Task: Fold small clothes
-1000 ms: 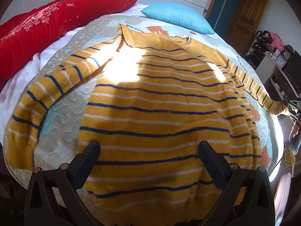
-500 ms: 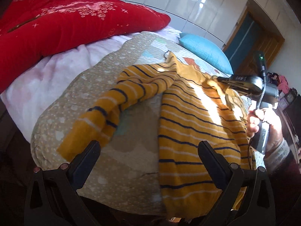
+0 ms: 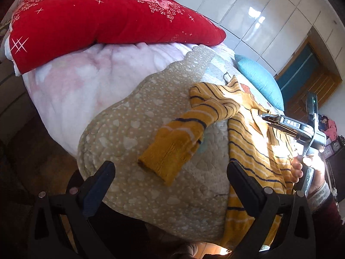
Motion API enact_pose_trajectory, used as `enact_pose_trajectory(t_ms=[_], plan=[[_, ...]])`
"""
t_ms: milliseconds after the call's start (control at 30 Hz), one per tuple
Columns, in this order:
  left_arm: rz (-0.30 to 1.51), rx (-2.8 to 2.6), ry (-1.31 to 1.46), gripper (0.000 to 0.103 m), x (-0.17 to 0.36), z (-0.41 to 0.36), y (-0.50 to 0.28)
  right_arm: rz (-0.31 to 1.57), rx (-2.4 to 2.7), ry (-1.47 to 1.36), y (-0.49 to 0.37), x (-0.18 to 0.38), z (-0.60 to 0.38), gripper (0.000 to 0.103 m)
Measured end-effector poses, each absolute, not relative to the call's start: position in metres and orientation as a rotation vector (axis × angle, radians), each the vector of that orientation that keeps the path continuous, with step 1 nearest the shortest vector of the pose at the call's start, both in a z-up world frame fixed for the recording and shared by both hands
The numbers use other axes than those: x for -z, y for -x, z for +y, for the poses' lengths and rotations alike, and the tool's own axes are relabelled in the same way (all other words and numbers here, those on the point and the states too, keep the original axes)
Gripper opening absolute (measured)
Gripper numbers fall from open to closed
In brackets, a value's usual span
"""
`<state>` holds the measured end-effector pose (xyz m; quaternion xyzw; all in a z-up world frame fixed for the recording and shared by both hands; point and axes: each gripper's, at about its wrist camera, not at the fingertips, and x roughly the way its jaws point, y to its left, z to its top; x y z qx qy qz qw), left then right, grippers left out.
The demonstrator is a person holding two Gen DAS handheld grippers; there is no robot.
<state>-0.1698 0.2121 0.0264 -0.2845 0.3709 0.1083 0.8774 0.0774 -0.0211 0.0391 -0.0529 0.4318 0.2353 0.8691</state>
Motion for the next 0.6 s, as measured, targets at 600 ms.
enact_pose_trajectory(t_ms=[600], plan=[[0.780, -0.288, 0.650, 0.103, -0.014, 0.238, 0.180, 0.985, -0.392, -0.255, -0.133, -0.020, -0.049, 0.065]])
